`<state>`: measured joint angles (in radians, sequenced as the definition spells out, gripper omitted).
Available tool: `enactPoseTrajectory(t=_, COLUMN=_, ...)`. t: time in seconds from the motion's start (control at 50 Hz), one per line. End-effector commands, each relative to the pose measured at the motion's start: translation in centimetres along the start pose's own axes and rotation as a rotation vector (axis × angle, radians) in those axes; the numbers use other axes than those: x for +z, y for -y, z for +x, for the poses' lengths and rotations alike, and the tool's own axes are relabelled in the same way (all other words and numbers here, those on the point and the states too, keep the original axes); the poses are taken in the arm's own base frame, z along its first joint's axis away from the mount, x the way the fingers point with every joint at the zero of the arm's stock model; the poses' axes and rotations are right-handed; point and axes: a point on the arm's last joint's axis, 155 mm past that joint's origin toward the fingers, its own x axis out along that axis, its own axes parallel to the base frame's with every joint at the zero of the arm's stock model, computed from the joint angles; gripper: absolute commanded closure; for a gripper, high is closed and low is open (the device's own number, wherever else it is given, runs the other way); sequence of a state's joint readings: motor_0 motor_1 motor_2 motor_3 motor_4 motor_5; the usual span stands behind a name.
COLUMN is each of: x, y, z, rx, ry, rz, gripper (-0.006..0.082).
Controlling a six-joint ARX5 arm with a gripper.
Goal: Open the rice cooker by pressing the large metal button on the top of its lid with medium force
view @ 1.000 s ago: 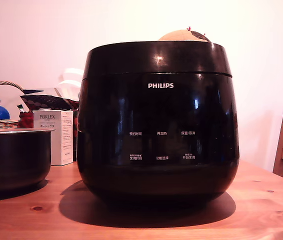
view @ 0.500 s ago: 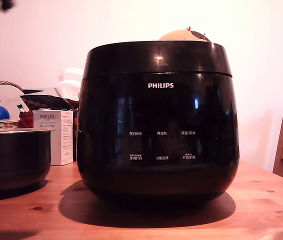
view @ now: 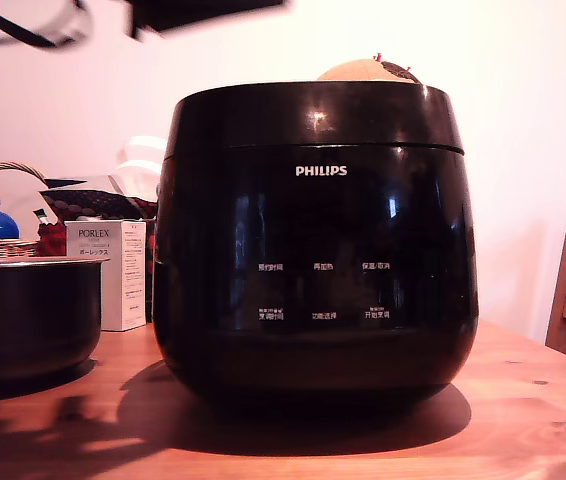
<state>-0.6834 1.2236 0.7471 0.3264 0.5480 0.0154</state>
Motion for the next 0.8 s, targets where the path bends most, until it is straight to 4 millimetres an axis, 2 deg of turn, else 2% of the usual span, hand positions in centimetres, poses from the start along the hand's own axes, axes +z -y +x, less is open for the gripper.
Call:
enactPoseTrajectory(t=0.0, x=0.2, y=-0.2, z=0.8, rx=-0.001, ry=0.004, rz=0.032, gripper=0.0790)
enactPoseTrajectory(t=0.3, x=-2.4, y=-1.6, z=2.6, rx=0.042, ry=-0.065, rz=0.016, gripper=0.0790)
enactPoseTrajectory(t=0.48, x=-3.7, y=-1.9, z=2.8, rx=0.055, ry=-0.110, rz=0.031, gripper=0.0791)
enactPoseTrajectory(t=0.78, x=-7.6, y=-1.7, z=2.3, rx=0.062, ry=-0.265, rz=0.036, gripper=0.0791)
